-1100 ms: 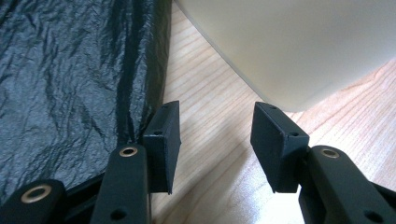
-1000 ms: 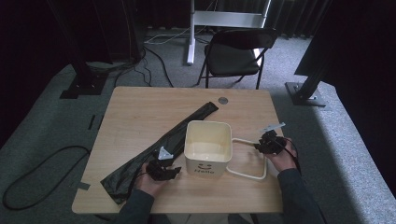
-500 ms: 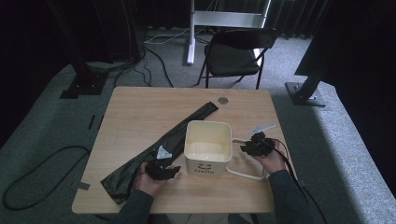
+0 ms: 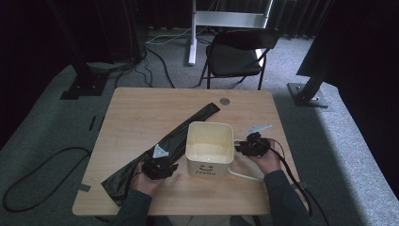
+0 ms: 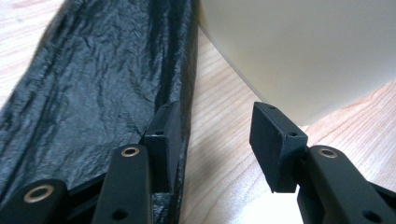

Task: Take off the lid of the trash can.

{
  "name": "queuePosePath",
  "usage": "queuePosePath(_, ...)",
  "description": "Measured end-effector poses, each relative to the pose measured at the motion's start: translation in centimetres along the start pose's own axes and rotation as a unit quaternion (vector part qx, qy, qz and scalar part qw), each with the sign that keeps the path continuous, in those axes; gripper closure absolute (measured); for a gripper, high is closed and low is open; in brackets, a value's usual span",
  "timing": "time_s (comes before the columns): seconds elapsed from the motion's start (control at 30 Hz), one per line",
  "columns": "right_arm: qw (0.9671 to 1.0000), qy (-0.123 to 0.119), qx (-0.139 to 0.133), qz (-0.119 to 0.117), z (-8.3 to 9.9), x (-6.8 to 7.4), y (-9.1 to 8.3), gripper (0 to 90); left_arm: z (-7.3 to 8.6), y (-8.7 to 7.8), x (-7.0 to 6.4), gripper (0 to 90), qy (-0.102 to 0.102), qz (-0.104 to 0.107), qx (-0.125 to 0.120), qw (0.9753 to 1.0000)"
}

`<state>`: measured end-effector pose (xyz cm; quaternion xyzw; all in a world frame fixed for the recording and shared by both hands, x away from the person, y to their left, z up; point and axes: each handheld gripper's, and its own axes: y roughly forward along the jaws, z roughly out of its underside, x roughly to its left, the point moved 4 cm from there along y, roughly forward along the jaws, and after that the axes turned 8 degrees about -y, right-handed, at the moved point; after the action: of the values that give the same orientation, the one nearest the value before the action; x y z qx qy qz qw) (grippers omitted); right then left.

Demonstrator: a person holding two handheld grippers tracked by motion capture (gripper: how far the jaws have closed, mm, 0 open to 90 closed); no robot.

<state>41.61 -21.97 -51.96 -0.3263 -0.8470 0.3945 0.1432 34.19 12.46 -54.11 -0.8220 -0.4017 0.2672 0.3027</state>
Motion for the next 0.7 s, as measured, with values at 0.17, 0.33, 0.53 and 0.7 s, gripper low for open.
queuePosePath(0.17, 1.0, -0.005, -0.002, -0.006, -0.4, 0.3, 0.4, 64.0, -0.1, -0.3, 0.4, 54.0, -0.009, 0.005, 0.001, 0.9999)
queuePosePath(0.33, 0.9999, -0.004, -0.008, -0.013, -0.9, 0.6, 0.6, 64.2, -0.3, -0.3, 0.5, 54.0, -0.007, 0.001, 0.004, 1.0)
queuePosePath(0.53, 0.9997, -0.003, -0.016, -0.021, -1.3, 0.7, 1.0, 64.7, -0.6, -0.1, 1.0, 53.8, -0.004, -0.009, 0.014, 0.9999)
queuePosePath(0.7, 0.9998, 0.001, -0.015, -0.016, -1.5, 0.5, 1.2, 64.9, -1.3, -0.3, 1.7, 52.9, -0.002, -0.021, 0.006, 0.9998)
